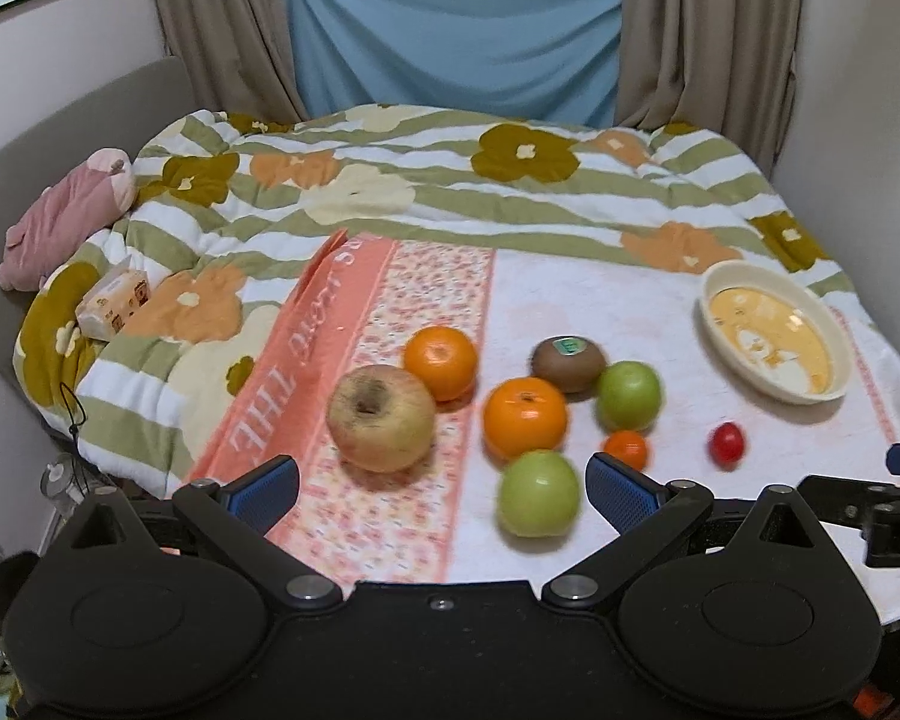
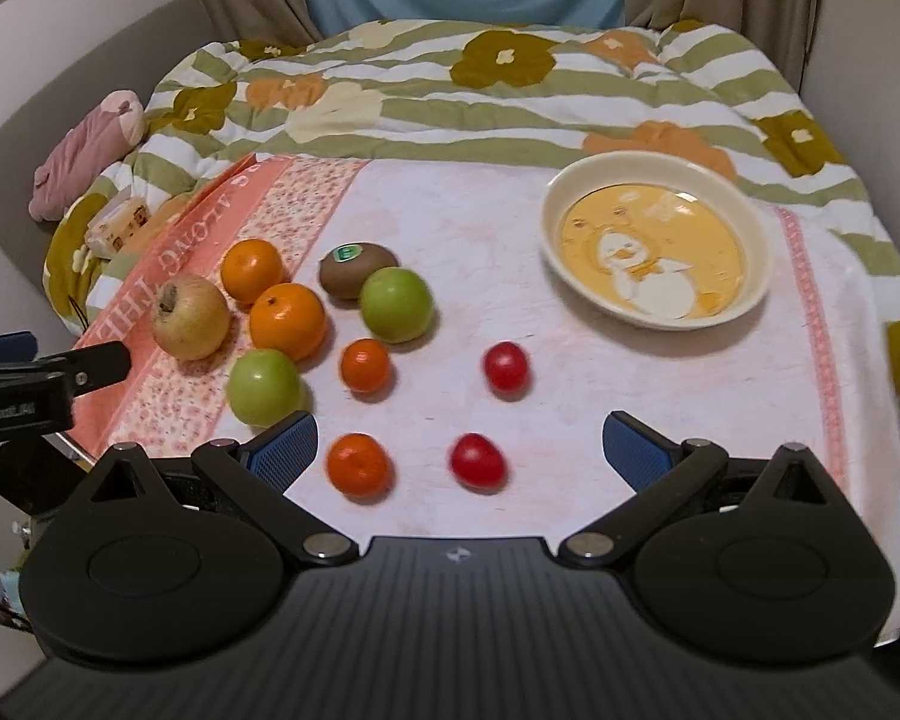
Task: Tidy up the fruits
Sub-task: 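Grasp the large pale apple with the left tool while the right tool grasps a green apple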
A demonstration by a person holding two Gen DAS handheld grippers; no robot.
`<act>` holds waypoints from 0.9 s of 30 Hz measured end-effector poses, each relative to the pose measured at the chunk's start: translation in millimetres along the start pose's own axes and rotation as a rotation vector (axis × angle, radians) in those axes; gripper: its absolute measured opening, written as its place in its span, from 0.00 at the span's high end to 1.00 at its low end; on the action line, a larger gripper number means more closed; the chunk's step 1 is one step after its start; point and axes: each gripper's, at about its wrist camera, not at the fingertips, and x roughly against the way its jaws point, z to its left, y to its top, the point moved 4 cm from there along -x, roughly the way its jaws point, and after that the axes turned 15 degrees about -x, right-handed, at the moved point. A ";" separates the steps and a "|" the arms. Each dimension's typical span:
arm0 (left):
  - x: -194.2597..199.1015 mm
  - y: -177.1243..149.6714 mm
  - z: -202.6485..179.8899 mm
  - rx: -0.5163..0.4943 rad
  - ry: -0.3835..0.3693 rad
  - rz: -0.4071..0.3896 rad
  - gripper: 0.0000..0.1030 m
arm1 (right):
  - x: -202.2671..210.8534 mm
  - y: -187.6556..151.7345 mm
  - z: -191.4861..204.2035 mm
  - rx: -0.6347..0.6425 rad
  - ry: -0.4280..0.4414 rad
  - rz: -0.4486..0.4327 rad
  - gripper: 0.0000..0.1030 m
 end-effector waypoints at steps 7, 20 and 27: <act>-47.2 0.0 34.5 -0.120 -0.025 0.015 0.00 | -37.2 -15.3 40.2 -0.081 -0.026 0.035 0.00; -122.7 5.0 46.4 -0.421 -0.169 0.028 0.01 | -101.3 -30.9 106.5 -0.088 -0.086 0.050 0.00; -146.9 3.9 40.2 -0.495 -0.232 0.050 0.06 | -123.1 -34.1 114.8 -0.095 -0.109 0.071 0.00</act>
